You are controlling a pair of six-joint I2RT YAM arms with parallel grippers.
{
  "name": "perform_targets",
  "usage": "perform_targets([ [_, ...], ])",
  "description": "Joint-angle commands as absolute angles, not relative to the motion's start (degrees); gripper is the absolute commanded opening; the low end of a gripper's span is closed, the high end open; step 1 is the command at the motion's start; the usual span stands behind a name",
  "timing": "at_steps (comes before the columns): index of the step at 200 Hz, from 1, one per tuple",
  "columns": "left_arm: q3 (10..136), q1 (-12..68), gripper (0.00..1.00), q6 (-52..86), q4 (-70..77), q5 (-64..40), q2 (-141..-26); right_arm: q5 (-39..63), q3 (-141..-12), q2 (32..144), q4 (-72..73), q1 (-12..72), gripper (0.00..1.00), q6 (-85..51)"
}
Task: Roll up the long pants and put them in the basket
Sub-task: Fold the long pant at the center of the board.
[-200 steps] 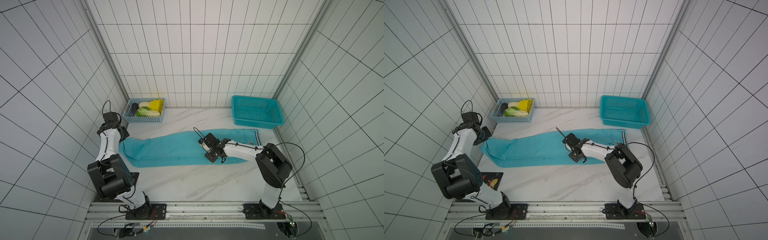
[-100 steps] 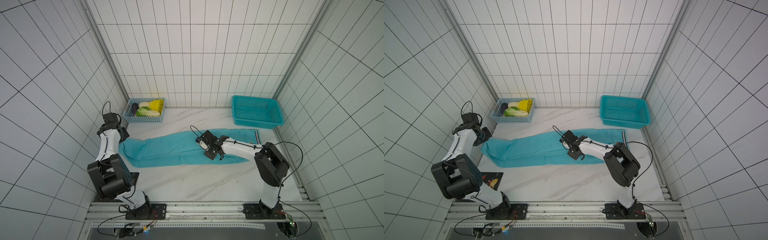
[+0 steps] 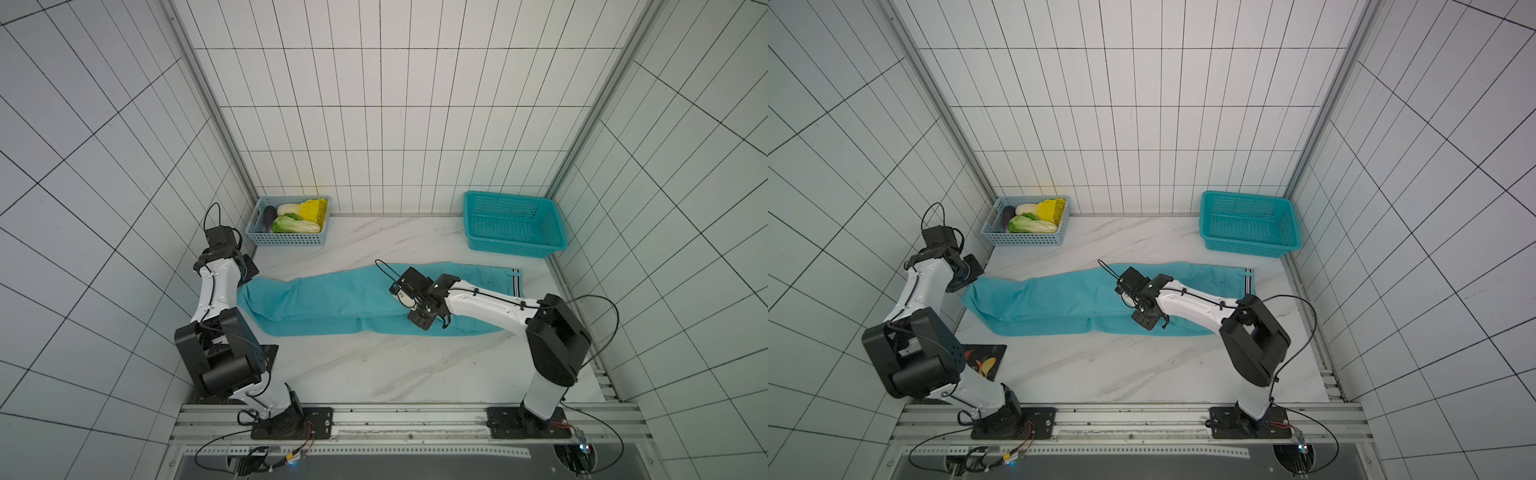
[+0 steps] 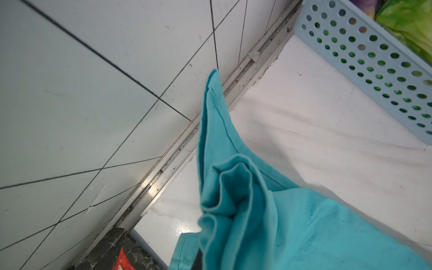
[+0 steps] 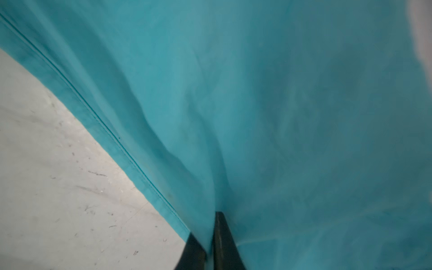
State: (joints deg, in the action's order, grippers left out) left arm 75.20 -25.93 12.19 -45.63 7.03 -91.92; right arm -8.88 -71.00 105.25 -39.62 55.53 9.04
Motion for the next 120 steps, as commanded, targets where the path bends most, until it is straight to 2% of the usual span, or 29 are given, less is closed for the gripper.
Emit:
perform_targets([
  [1,75.10,-26.11,0.00,12.32,-44.52,6.33,-91.23,-7.73,-69.35,108.25,-38.55,55.99,0.15,7.16],
  [19,75.23,-26.19,0.00,12.23,-44.60,6.62,-91.10,-8.64,-68.81,107.15,-38.41,55.99,0.25,6.66],
  [38,75.42,-26.28,0.00,12.37,-44.56,6.03,-91.18,-7.23,-67.72,101.13,-38.34,54.02,0.32,3.87],
  [59,75.87,-26.37,0.00,12.56,-44.51,5.14,-91.58,-2.85,-66.04,89.66,-39.02,46.77,0.50,-3.31],
  [74,76.18,-26.61,0.00,12.65,-44.64,4.53,-91.92,0.41,-63.19,80.48,-39.00,35.70,0.58,-9.77],
  [90,76.23,-26.74,0.00,12.76,-44.52,3.33,-91.89,-0.17,-58.86,74.73,-38.85,20.72,0.61,-15.12],
  [120,75.96,-26.68,0.00,13.20,-44.25,2.00,-91.45,2.80,-52.37,74.88,-37.42,-4.36,0.63,-18.51],
])
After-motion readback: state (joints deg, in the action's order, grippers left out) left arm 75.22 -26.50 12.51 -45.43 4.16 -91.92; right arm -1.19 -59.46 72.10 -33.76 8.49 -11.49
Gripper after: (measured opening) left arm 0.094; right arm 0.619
